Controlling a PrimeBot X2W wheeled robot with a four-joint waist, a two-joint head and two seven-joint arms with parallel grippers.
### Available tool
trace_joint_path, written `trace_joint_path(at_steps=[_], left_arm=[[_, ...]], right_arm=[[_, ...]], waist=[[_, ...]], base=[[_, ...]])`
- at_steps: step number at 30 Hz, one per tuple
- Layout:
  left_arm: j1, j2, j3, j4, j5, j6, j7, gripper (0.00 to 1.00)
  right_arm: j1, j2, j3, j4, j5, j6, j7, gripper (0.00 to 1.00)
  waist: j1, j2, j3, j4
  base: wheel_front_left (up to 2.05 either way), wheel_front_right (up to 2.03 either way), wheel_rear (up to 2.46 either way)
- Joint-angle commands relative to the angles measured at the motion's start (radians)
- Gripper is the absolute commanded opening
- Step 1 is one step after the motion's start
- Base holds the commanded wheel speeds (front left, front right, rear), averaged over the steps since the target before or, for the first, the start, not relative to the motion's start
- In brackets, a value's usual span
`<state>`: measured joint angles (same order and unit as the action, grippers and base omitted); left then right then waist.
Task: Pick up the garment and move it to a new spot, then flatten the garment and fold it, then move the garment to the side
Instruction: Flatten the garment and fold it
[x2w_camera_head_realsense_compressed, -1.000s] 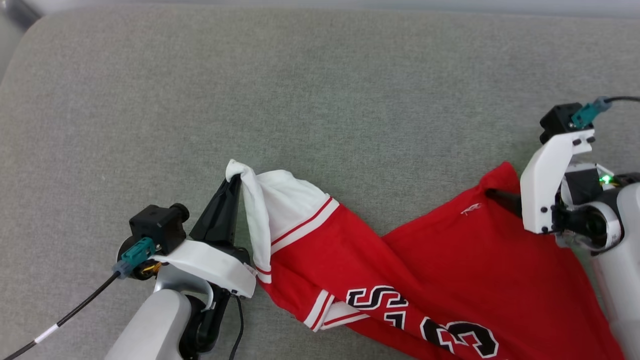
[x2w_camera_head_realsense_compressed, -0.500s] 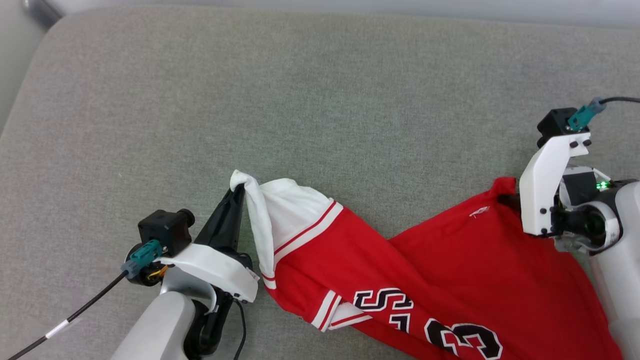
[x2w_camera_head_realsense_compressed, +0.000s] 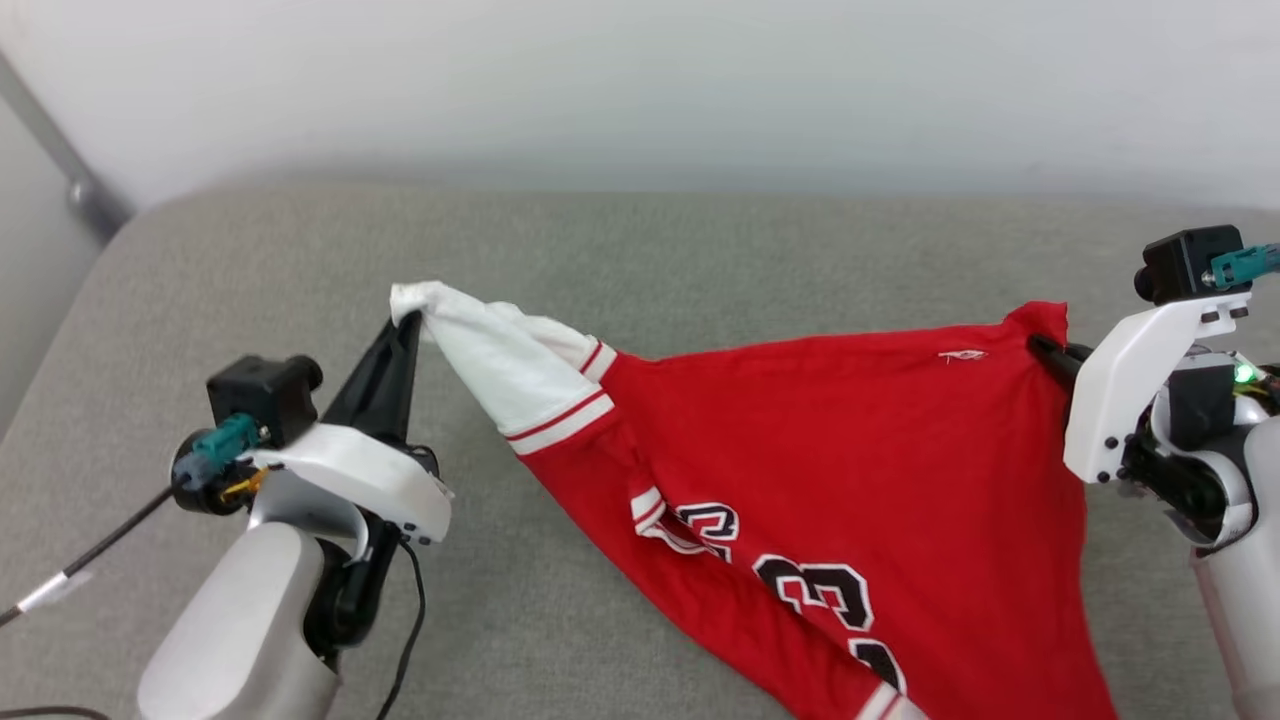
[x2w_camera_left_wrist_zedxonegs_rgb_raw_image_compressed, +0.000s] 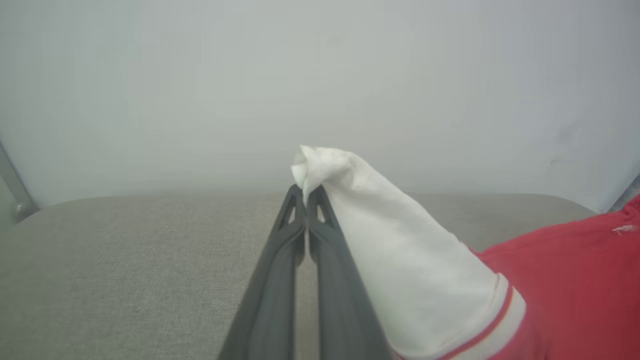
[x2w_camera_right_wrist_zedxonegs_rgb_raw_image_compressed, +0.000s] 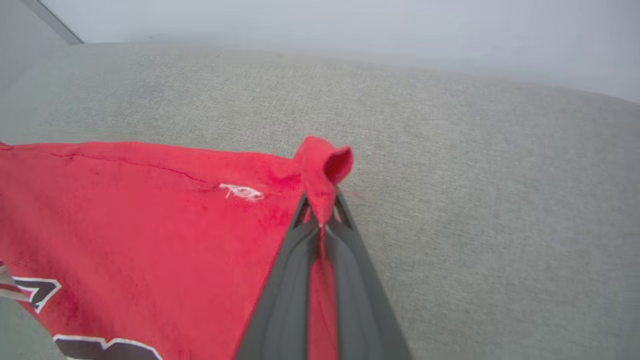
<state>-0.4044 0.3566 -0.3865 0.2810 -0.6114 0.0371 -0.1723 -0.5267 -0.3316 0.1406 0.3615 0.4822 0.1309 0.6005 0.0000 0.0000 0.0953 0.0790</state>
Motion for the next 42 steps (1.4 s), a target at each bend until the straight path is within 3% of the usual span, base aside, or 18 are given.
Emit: trace_joint_path(at_steps=[1, 9, 17, 24, 32, 42], left_arm=[[-0.02, 0.007, 0.005, 0.011, 0.001, 0.005, 0.005, 0.0], [-0.186, 0.025, 0.03, 0.101, -0.015, -0.009, 0.056, 0.0], [-0.458, 0.025, 0.028, 0.266, 0.012, -0.052, 0.061, 0.0], [-0.76, 0.053, 0.055, 0.344, 0.044, -0.065, 0.043, 0.0], [-1.074, 0.127, 0.09, 0.342, 0.071, -0.073, 0.058, 0.0], [-1.31, 0.183, 0.117, 0.276, 0.076, -0.069, 0.098, 0.0]], right_arm=[[0.014, 0.006, 0.006, 0.005, -0.006, 0.0, -0.013, 0.0], [-0.062, 0.007, -0.004, 0.001, -0.018, 0.0, -0.101, 0.0], [-0.22, -0.001, -0.037, 0.051, -0.051, -0.001, -0.163, 0.0], [-0.451, -0.009, -0.085, 0.056, -0.102, -0.001, -0.209, 0.0], [-0.74, -0.002, -0.102, 0.044, -0.16, -0.001, -0.256, 0.0], [-1.048, -0.005, -0.081, 0.069, -0.19, -0.001, -0.328, 0.0]], waist=[[0.0, 0.0, -0.088, -0.058], [0.0, 0.0, -0.135, -0.1], [0.0, 0.0, -0.079, -0.108], [0.0, 0.0, 0.098, -0.112], [0.0, 0.0, 0.332, -0.136], [0.0, 0.0, 0.589, -0.143]], base=[[0.0, 0.0, 0.0], [0.0, 0.0, 0.0], [0.0, 0.0, 0.0], [0.0, 0.0, 0.0], [0.0, 0.0, 0.0], [0.0, 0.0, 0.0]])
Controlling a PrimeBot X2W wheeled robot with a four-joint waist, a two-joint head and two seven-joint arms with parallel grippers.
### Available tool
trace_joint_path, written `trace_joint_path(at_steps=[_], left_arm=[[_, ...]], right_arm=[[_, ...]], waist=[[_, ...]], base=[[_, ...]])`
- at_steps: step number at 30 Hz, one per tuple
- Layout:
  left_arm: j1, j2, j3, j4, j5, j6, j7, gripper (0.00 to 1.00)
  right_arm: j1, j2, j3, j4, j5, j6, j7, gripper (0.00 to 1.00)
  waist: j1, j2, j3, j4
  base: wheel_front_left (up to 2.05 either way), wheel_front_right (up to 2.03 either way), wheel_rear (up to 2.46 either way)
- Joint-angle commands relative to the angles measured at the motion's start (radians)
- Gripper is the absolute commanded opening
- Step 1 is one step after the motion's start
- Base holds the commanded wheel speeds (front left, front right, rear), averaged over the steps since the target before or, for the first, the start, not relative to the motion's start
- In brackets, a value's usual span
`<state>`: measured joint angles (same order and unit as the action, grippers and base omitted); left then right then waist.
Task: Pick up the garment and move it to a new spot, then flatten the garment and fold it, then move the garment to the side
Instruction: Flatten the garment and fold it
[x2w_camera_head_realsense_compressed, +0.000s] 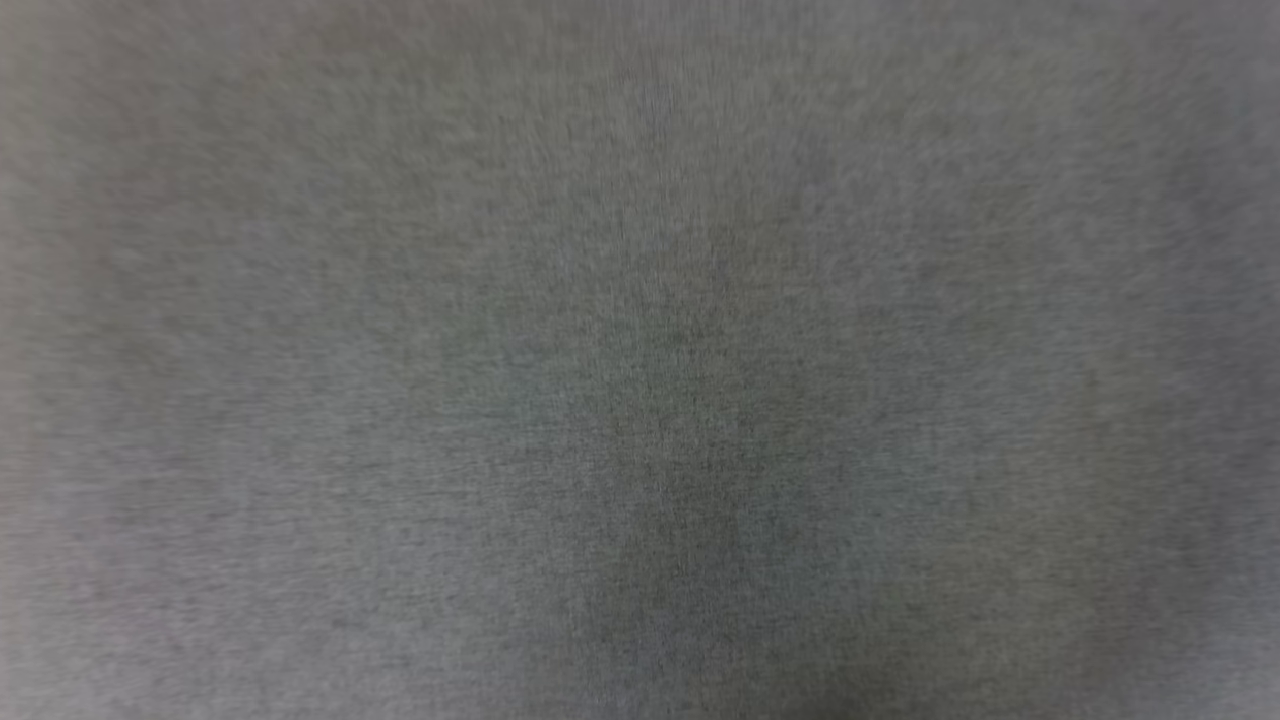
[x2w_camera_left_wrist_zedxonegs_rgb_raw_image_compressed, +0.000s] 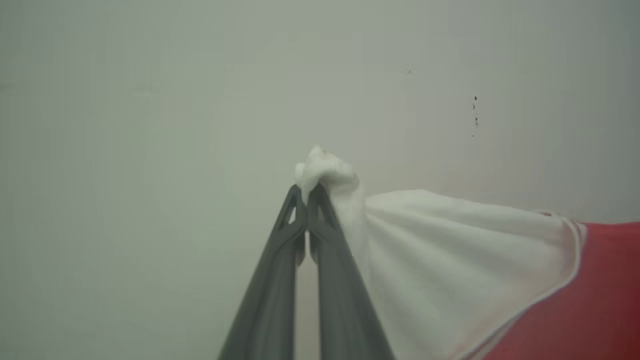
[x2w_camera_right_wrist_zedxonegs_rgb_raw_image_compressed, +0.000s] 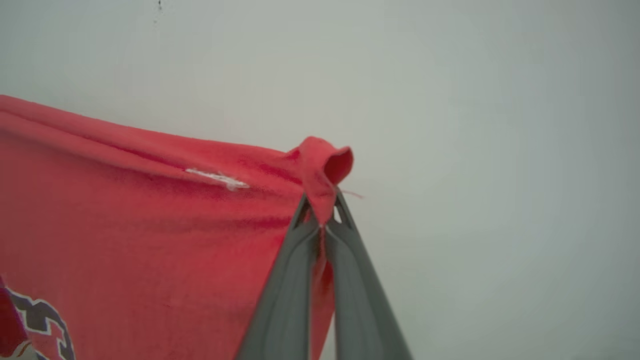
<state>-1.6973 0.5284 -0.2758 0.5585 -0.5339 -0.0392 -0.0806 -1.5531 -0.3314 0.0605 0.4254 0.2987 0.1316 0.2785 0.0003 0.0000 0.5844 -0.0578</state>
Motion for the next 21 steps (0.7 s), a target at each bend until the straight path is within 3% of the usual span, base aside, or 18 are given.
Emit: trace_joint_path(at_steps=[1, 12, 21], left_arm=[[-0.025, 0.014, 0.007, -0.005, -0.002, 0.007, 0.009, 0.0], [-0.009, 0.022, 0.012, 0.007, -0.022, 0.005, -0.003, 0.0], [0.118, -0.03, 0.008, 0.131, -0.071, -0.034, -0.09, 0.0]], right_arm=[[-0.042, -0.001, 0.01, 0.01, -0.007, -0.002, -0.011, 0.0], [-0.17, 0.012, 0.121, 0.14, 0.046, -0.002, -0.078, 0.0], [-0.069, -0.007, 0.215, 0.292, 0.129, -0.002, -0.164, 0.0]], waist=[[-0.0003, 0.0, 0.118, -0.007], [-0.0003, 0.0, 0.261, -0.002], [-0.0003, 0.0, 0.213, 0.021]], base=[[0.0, 0.0, 0.0], [0.0, 0.0, 0.0], [0.0, 0.0, 0.0]])
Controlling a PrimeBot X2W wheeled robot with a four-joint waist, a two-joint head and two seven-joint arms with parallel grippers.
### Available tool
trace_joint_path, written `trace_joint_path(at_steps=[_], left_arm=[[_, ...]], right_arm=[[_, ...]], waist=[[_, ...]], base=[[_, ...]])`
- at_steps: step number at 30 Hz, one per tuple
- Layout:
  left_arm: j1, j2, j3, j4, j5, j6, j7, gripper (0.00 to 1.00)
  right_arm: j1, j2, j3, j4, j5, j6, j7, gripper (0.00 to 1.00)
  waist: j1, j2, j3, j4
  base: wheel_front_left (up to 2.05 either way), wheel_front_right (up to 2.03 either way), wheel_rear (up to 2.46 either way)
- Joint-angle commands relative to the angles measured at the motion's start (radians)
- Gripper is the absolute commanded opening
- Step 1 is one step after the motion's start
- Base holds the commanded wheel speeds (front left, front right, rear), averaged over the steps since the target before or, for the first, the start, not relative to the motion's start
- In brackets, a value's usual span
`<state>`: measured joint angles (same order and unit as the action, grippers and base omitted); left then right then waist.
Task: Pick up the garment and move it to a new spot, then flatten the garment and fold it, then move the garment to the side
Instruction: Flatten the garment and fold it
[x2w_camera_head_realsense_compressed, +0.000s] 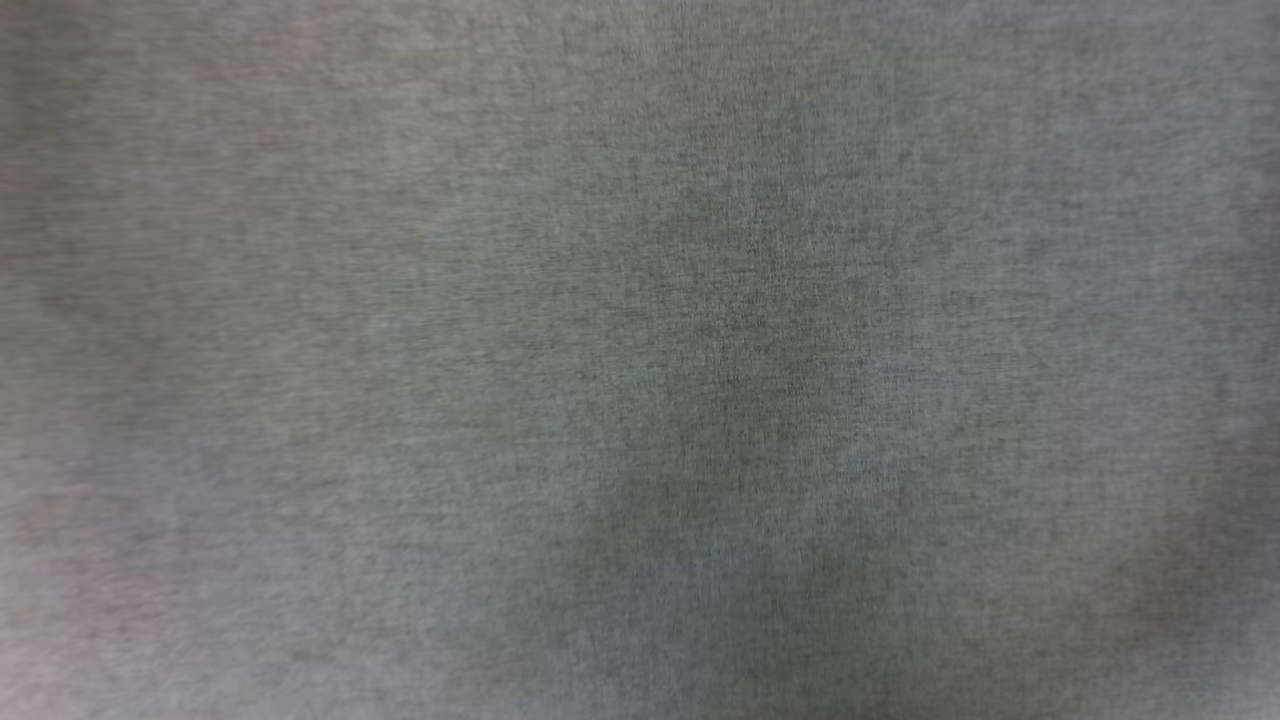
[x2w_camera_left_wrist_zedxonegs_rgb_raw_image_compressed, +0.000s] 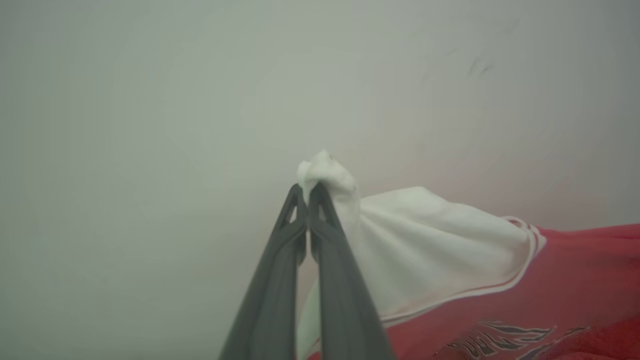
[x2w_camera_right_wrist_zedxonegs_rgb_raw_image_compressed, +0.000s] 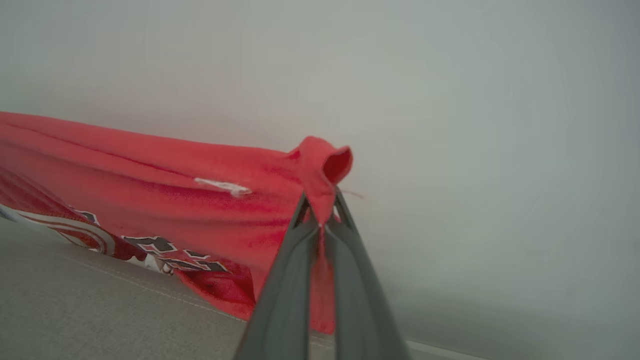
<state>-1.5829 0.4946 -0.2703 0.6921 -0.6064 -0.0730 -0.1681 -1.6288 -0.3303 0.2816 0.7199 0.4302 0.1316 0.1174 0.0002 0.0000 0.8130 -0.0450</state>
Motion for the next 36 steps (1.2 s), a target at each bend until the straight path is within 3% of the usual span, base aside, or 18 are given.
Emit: trace_joint_path(at_steps=[1, 11, 16, 21, 28, 36], left_arm=[[0.025, 0.001, 0.003, 0.01, -0.008, -0.006, -0.01, 0.0], [0.474, -0.071, 0.011, 0.043, -0.094, -0.045, -0.092, 0.0], [0.788, -0.087, 0.04, -0.031, -0.112, -0.025, -0.098, 0.0], [1.097, -0.102, 0.049, -0.153, -0.117, 0.037, -0.099, 0.0], [1.481, -0.077, 0.069, -0.386, -0.146, 0.156, -0.048, 0.0], [1.81, -0.04, 0.089, -0.685, -0.175, 0.299, 0.059, 0.0]], right_arm=[[0.026, -0.01, 0.006, 0.009, 0.007, -0.002, -0.009, 0.0], [0.46, -0.044, 0.109, 0.015, 0.119, -0.002, -0.071, 0.0], [0.729, -0.05, 0.124, -0.042, 0.146, -0.002, -0.066, 0.0], [0.978, -0.082, 0.094, -0.13, 0.167, -0.002, -0.03, 0.0], [1.323, -0.106, 0.014, -0.319, 0.143, -0.002, 0.083, 0.0], [1.712, -0.032, -0.172, -0.601, 0.095, -0.002, 0.265, 0.0]], waist=[[-0.0002, 0.0, -0.03, 0.011], [-0.0002, 0.0, -0.296, 0.051], [-0.0002, 0.0, -0.471, 0.05], [-0.0002, 0.0, -0.619, 0.056], [-0.0002, 0.0, -0.759, 0.047], [-0.0002, 0.0, -0.824, 0.049]], base=[[0.0, 0.0, 0.0], [0.0, 0.0, 0.0], [0.0, 0.0, 0.0], [0.0, 0.0, 0.0], [0.0, 0.0, 0.0], [0.0, 0.0, 0.0]])
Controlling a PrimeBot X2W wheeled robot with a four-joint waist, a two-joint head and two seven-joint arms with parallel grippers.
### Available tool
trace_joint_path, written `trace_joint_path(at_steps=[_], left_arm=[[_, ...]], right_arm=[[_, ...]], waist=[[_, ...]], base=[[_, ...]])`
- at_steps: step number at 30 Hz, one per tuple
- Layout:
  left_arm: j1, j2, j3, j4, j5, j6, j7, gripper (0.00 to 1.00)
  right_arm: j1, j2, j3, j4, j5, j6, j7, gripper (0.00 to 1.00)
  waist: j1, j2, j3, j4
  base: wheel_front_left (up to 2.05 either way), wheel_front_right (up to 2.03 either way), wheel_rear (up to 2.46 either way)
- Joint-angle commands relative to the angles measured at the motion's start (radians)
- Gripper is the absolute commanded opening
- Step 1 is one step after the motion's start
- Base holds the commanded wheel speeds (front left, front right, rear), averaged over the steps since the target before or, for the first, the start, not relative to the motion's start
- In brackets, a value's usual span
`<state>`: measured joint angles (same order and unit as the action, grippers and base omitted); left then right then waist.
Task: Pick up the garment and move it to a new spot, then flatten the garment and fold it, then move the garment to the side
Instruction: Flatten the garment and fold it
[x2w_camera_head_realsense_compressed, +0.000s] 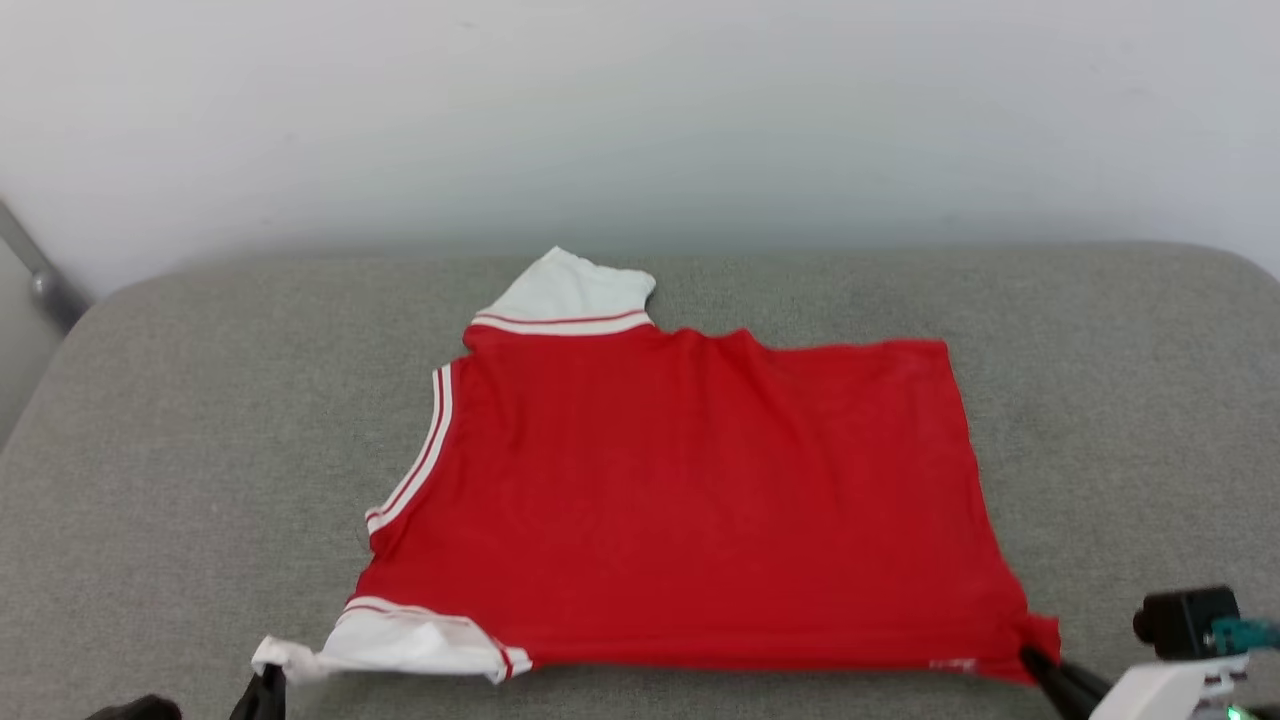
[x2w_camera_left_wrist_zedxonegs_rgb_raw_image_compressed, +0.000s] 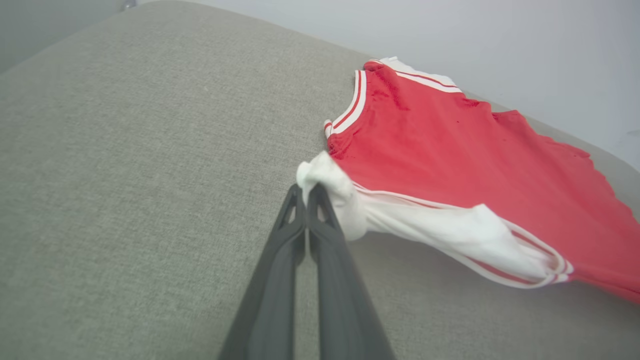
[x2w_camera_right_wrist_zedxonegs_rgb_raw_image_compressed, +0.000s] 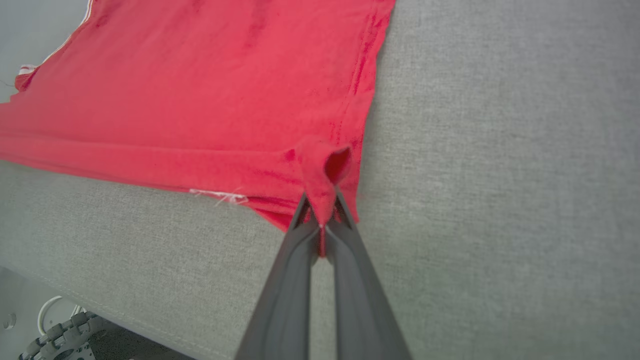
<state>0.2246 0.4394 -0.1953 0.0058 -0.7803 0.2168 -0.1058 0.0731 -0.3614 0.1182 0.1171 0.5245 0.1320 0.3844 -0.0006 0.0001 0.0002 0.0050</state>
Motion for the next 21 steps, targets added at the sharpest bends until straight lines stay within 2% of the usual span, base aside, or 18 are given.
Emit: trace_joint_path(at_steps=[1, 6, 8, 13, 21], left_arm=[[0.028, 0.017, 0.015, -0.032, -0.008, 0.022, 0.01, 0.0], [0.092, 0.011, 0.016, -0.148, -0.017, 0.068, 0.042, 0.0], [0.07, 0.013, 0.01, -0.165, -0.011, 0.067, 0.049, 0.0], [-0.071, 0.027, -0.026, -0.145, 0.011, 0.025, 0.076, 0.0], [-0.356, 0.009, -0.072, 0.038, 0.023, -0.077, 0.089, 0.0]], right_arm=[[0.045, 0.017, -0.031, -0.041, -0.005, -0.002, 0.021, 0.0], [0.142, 0.067, -0.103, -0.194, -0.04, -0.002, 0.117, 0.0], [0.136, 0.08, -0.123, -0.219, -0.056, -0.002, 0.137, 0.0], [0.043, 0.104, -0.136, -0.208, -0.083, -0.002, 0.152, 0.0], [-0.191, 0.095, -0.079, -0.065, -0.11, -0.002, 0.12, 0.0]], waist=[[0.0006, -0.0001, -0.012, -0.001], [0.0006, -0.0001, 0.001, -0.008], [0.0006, -0.0001, 0.014, -0.01], [0.0006, -0.0001, 0.074, -0.003], [0.0006, -0.0001, 0.21, -0.011]], base=[[0.0, 0.0, 0.0], [0.0, 0.0, 0.0], [0.0, 0.0, 0.0], [0.0, 0.0, 0.0], [0.0, 0.0, 0.0]])
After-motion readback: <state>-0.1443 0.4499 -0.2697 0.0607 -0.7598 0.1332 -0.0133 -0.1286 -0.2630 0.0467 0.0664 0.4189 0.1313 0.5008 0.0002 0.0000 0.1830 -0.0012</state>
